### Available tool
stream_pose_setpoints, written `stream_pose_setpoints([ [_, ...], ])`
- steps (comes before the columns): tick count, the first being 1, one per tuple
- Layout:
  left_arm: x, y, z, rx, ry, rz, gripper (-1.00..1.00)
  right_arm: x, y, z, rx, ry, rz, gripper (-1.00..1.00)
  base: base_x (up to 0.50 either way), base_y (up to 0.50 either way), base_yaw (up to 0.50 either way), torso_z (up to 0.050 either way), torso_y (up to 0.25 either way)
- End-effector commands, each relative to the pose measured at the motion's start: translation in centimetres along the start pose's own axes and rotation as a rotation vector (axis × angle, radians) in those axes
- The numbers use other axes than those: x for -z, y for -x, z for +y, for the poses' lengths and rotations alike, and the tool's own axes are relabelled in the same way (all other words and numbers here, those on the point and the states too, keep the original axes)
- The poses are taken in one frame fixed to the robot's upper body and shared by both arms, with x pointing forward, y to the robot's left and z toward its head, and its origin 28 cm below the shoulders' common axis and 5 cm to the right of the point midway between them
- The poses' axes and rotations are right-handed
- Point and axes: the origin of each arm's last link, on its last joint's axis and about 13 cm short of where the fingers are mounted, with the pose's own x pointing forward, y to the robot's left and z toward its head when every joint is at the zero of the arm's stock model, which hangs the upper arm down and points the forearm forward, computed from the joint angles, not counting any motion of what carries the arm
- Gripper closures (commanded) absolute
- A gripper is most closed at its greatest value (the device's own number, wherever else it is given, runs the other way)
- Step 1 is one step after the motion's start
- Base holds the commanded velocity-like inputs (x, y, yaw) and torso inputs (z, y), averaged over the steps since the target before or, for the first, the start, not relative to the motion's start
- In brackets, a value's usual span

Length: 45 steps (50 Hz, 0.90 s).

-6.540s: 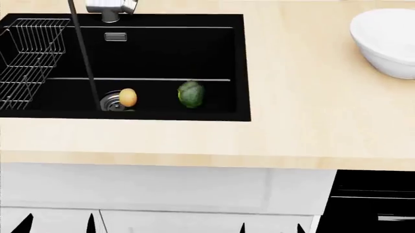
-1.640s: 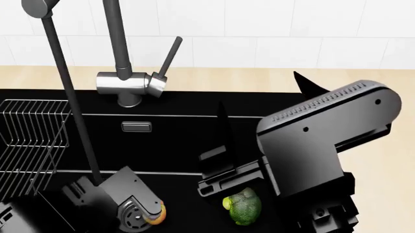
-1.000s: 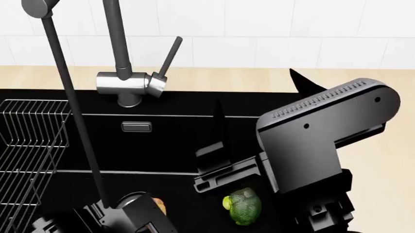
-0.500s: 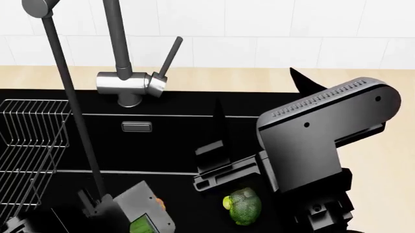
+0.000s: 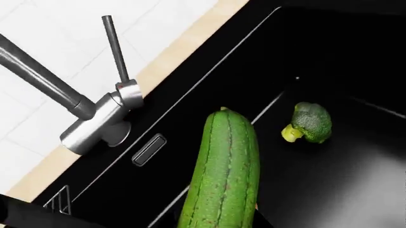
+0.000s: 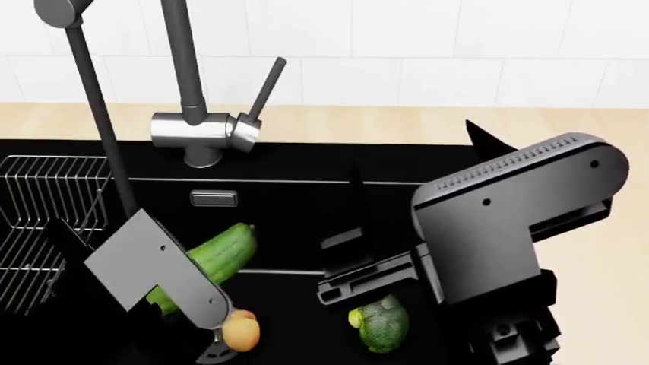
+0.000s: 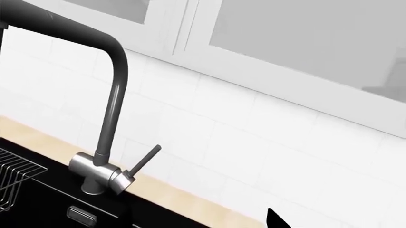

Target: Pick the cucumbers and broccolis from the sink and place them in one bowl. Place the apricot in the other bowl. Then turn off the sink faucet.

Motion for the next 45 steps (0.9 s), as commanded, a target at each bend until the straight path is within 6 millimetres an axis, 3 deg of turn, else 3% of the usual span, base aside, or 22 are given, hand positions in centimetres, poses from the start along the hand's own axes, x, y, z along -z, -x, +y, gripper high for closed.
stream_pose_setpoints([
  [1, -1.2, 4.9, 0.7, -0.103, 0.038, -0.173, 1.0, 0.4, -0.7, -0.5, 0.017, -0.02, 0.011, -1.0, 0.0, 0.0, 0.0, 0.0, 0.0],
  [5, -1.9, 7.2, 1.3, -0.163, 0.068, -0.253, 1.0, 0.9, -0.9, -0.6, -0.003, -0.034, 0.055, -1.0, 0.0, 0.0, 0.0, 0.0, 0.0],
  [14, -3.4, 9.8, 2.5, -0.235, 0.106, -0.353, 1.0, 2.5, -2.0, 0.0, -0.093, -0.035, 0.18, -1.0, 0.0, 0.0, 0.0, 0.0, 0.0],
  [31, -6.1, 11.0, 3.3, -0.255, 0.153, -0.445, 1.0, 3.5, -3.9, 1.1, -0.216, -0.075, 0.316, -1.0, 0.0, 0.0, 0.0, 0.0, 0.0],
  [45, -6.3, 10.6, 3.5, -0.232, 0.153, -0.448, 1.0, 5.5, -5.1, 1.5, -0.25, -0.121, 0.408, -1.0, 0.0, 0.0, 0.0, 0.0, 0.0],
])
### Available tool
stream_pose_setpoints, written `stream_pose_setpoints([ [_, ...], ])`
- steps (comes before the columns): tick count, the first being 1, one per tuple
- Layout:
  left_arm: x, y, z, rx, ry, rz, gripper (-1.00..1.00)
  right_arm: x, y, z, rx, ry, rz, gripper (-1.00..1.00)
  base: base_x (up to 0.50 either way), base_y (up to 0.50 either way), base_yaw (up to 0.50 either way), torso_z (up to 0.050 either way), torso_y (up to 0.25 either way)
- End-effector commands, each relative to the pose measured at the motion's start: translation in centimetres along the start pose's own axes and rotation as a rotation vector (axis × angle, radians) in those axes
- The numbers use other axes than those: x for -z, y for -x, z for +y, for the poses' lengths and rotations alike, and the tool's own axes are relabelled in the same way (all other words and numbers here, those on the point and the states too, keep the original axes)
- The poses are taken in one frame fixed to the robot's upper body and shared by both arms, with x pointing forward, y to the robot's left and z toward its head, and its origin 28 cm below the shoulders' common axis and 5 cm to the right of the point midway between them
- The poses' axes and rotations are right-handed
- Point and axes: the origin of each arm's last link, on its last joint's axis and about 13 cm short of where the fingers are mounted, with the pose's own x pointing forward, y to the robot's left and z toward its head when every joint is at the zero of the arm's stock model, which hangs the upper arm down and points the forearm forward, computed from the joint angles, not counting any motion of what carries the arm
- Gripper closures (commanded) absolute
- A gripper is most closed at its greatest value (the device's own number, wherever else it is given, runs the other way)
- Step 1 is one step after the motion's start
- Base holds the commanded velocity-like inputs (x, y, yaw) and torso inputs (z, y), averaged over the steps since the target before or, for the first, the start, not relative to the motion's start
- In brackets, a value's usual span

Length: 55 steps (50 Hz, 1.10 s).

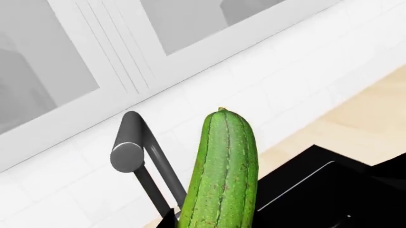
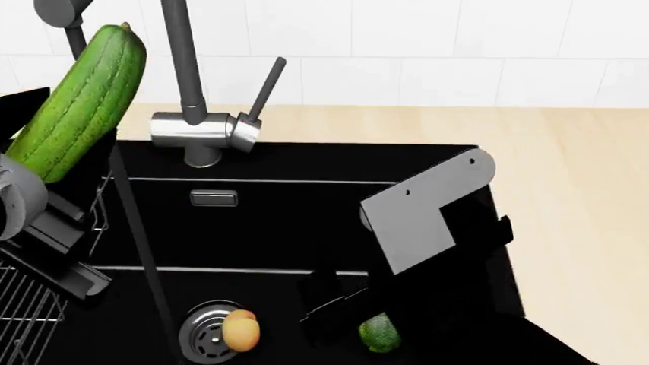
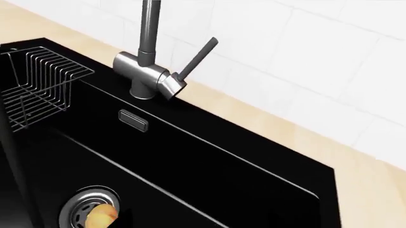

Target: Pick the cucumbers and broccolis from the sink and place them in one bowl. Place the apricot in the other bowl. Then turn off the sink faucet.

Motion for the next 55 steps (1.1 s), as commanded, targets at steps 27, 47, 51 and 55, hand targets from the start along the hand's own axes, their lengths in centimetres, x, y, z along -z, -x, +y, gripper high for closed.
stream_pose_setpoints([
  [27, -0.4, -0.9, 0.0, 0.054, 0.039, -0.018, 1.0, 4.3, -7.2, 0.4, -0.046, -0.025, 0.244, -1.0, 0.0, 0.0, 0.0, 0.0, 0.0],
  [47, -0.5, -0.9, -0.1, 0.068, 0.04, -0.021, 1.0, 6.5, -9.2, 0.7, -0.039, -0.024, 0.298, -1.0, 0.0, 0.0, 0.0, 0.0, 0.001],
  [51, -0.6, -0.8, -0.2, 0.073, 0.04, -0.028, 1.0, 6.7, -9.6, 0.6, -0.032, -0.019, 0.311, -1.0, 0.0, 0.0, 0.0, 0.0, 0.0],
  [55, -0.5, -0.7, -0.2, 0.073, 0.046, -0.038, 1.0, 6.9, -10.2, 0.4, -0.026, -0.012, 0.32, -1.0, 0.0, 0.0, 0.0, 0.0, 0.0],
])
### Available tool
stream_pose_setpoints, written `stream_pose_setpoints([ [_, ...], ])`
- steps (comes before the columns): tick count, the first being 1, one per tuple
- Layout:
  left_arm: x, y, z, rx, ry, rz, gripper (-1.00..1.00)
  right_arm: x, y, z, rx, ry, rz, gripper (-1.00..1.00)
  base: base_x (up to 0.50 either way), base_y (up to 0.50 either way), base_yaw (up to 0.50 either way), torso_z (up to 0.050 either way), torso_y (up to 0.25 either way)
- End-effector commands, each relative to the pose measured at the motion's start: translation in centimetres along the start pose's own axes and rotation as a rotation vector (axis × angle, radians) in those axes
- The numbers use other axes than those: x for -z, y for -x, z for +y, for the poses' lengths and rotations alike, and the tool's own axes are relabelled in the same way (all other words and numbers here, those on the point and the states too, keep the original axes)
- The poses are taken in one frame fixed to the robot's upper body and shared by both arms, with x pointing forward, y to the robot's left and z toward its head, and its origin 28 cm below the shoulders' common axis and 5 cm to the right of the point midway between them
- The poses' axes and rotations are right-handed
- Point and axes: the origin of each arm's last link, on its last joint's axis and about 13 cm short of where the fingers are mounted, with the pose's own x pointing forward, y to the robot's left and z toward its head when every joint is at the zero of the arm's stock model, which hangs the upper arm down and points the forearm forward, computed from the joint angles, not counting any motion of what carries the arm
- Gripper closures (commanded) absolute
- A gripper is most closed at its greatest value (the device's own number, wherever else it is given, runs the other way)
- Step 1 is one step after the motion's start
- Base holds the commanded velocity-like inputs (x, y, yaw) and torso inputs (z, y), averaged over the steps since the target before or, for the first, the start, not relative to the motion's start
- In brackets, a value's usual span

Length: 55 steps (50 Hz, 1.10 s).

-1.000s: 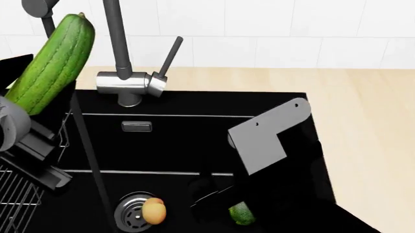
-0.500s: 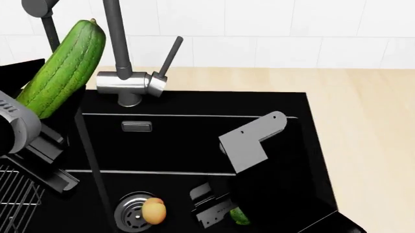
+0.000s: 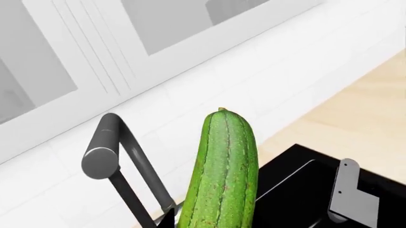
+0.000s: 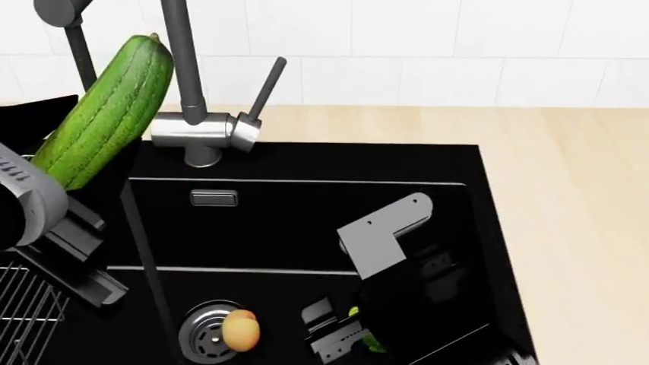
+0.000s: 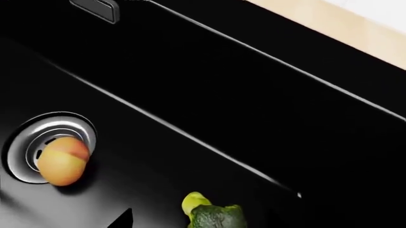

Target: Pick the cucumbers and broccolis from the sink and place them in one bowl. Place the apricot in the other bowl. Then turn off the sink faucet.

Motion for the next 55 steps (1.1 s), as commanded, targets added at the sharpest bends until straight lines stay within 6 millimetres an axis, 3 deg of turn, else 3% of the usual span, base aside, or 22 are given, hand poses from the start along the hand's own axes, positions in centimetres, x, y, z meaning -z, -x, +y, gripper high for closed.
stream_pose_setpoints([
  [1, -0.5, -0.2, 0.2, 0.013, 0.032, -0.039, 1.0, 0.1, -1.5, 0.1, -0.001, 0.003, 0.009, -1.0, 0.0, 0.0, 0.0, 0.0, 0.0],
  [23, -0.5, -0.1, 0.1, 0.021, 0.029, -0.034, 1.0, 3.0, -4.3, 1.3, -0.031, -0.023, 0.079, -1.0, 0.0, 0.0, 0.0, 0.0, 0.0],
  [55, -0.8, 0.1, -0.3, 0.044, 0.018, -0.034, 1.0, 4.0, -5.7, 0.4, -0.003, -0.063, 0.121, -1.0, 0.0, 0.0, 0.0, 0.0, 0.0],
])
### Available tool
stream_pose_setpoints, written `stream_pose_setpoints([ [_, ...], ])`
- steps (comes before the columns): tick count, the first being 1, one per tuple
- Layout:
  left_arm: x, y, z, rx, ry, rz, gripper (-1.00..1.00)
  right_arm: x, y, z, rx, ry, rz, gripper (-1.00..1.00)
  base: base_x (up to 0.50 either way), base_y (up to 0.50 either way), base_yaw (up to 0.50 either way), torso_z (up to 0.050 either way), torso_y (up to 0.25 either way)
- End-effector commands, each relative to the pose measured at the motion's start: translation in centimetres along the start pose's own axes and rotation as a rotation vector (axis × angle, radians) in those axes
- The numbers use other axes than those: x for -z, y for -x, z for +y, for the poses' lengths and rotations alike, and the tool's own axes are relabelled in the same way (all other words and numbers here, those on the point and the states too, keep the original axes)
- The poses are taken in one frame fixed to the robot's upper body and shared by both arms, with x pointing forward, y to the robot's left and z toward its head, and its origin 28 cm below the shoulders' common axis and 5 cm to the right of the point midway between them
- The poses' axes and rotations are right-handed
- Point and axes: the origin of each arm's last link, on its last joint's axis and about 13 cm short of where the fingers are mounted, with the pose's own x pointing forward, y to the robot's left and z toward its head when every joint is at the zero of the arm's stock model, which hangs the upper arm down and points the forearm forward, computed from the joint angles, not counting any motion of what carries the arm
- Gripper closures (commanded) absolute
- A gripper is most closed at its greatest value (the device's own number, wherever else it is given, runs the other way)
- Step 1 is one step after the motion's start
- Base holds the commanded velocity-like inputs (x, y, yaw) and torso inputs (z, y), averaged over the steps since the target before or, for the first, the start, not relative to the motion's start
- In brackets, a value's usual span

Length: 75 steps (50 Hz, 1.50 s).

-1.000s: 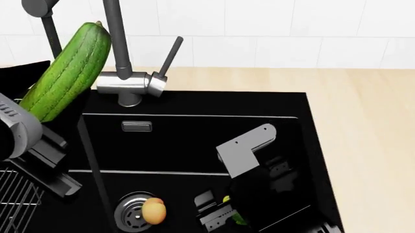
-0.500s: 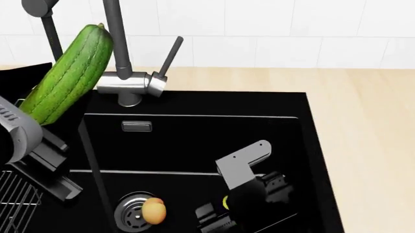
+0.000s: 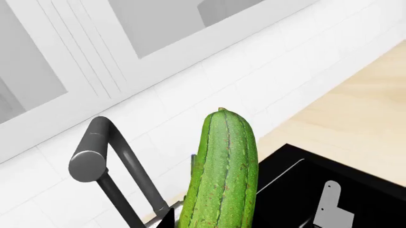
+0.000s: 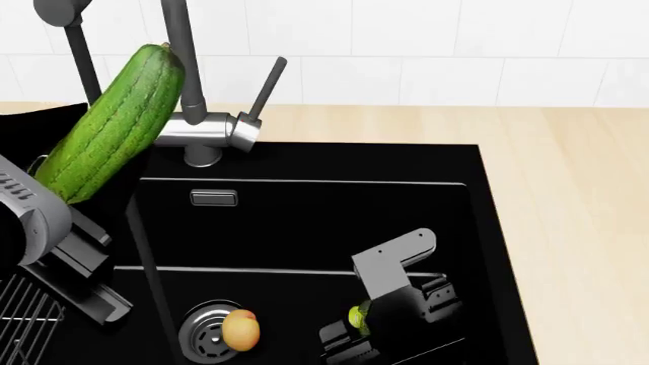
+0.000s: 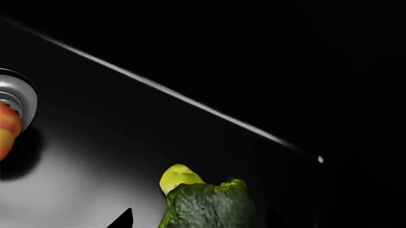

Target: Pick the cucumbers and broccolis from the sink and place them in one bowl. Place the apricot in the other bowl. Then turn off the sink faucet.

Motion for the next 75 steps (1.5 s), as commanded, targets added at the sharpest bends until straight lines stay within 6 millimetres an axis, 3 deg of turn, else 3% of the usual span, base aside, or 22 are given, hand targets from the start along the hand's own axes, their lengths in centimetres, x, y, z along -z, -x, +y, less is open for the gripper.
stream_pose_setpoints([
  [1, -0.6, -0.2, 0.0, 0.015, 0.021, -0.028, 1.0, -0.3, -0.4, 0.7, -0.031, -0.002, -0.002, -1.0, 0.0, 0.0, 0.0, 0.0, 0.0],
  [22, -0.8, 0.1, -0.5, 0.028, -0.005, -0.04, 1.0, -1.1, -0.3, 1.0, -0.037, 0.034, 0.009, -1.0, 0.0, 0.0, 0.0, 0.0, 0.0],
  [35, -1.3, 0.5, -0.9, 0.046, -0.021, -0.045, 1.0, -1.8, -0.1, 0.1, -0.012, 0.007, -0.025, -1.0, 0.0, 0.0, 0.0, 0.019, -0.227],
  [47, -1.3, 0.5, -1.3, 0.066, -0.026, -0.038, 1.0, -0.4, -0.2, 0.0, -0.008, -0.031, 0.011, -1.0, 0.0, 0.0, 0.0, 0.019, -0.181],
  [48, -1.4, 0.5, -1.3, 0.061, -0.023, -0.04, 1.0, -0.3, -0.2, 0.1, -0.013, -0.038, 0.011, 1.0, 0.0, 0.0, 0.0, 0.0, 0.0],
  [65, -1.0, 0.5, -1.2, 0.056, -0.007, -0.049, 1.0, -2.0, -0.3, 0.4, -0.032, 0.01, -0.102, 1.0, 0.0, 0.0, 0.0, 0.0, -0.002],
  [75, -0.8, 0.5, -1.2, 0.055, 0.007, -0.054, 1.0, -3.2, 5.4, 0.8, -0.02, 0.03, -0.291, 1.0, 0.0, 0.0, 0.0, 0.0, -0.001],
])
